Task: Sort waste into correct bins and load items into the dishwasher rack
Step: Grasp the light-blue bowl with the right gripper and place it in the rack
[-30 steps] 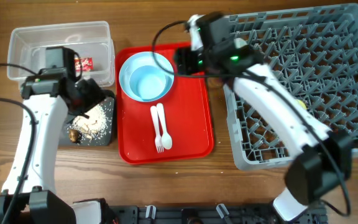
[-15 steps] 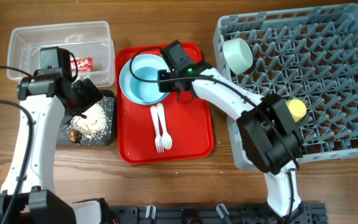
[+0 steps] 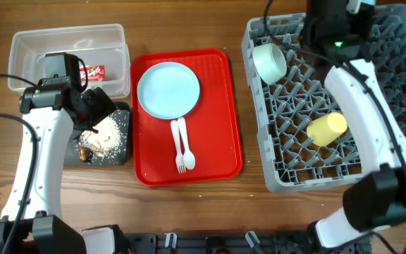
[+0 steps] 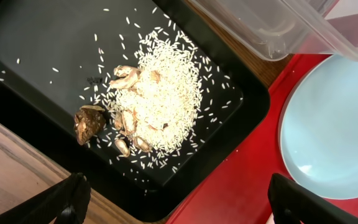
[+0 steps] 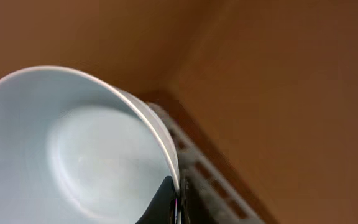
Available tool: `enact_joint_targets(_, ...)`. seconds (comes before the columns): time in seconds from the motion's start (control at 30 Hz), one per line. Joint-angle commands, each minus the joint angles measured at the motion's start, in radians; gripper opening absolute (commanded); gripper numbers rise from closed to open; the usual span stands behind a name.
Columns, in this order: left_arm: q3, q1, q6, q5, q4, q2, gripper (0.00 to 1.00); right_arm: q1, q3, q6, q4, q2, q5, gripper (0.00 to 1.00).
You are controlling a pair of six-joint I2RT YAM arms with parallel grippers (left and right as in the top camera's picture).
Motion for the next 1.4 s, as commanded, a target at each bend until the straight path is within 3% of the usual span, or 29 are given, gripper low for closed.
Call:
enact_joint_targets(0.0,0.003,0.003,-0.014,-0.013,0.008,-0.016,0.93,-0.025,-0.010,-0.026,0.002,0.108,0.142,0.04)
enact_joint_targets(0.23,0.003,0.003,-0.014,-0.012,0.023,-0.016,0.93,0.000,-0.030,0.003,-0.051,0.291,0.142,0.04)
enact_joint_targets(0.57,0.003,0.003,-0.013,-0.013,0.026,-0.016,0.93,0.069,-0.053,0.025,-0.069,0.324,0.130,0.04)
enact_joint_targets(0.63,0.003,0.003,-0.013,-0.013,0.026,-0.016,0.94,0.069,-0.053,0.023,-0.014,0.323,0.323,0.04)
enact_joint_targets(0.7,0.003,0.003,-0.013,-0.013,0.026,-0.016,0.94,0.059,-0.053,-0.081,0.088,0.323,0.427,0.04)
enact_joint_targets(1.27,0.003,0.003,-0.013,-0.013,0.029,-0.016,0.95,0.122,-0.054,-0.098,0.043,0.401,0.341,0.05)
enact_joint_targets(1.3,0.003,0.003,-0.013,-0.013,0.029,-0.016,0.95,0.128,-0.054,-0.106,0.039,0.400,0.342,0.17)
enact_joint_targets(1.33,0.003,0.003,-0.013,-0.013,0.030,-0.016,0.95,0.134,-0.054,-0.103,0.026,0.400,0.340,0.48)
enact_joint_targets(1.37,0.003,0.003,-0.013,-0.013,0.029,-0.016,0.95,0.138,-0.054,-0.103,0.020,0.397,0.330,0.55)
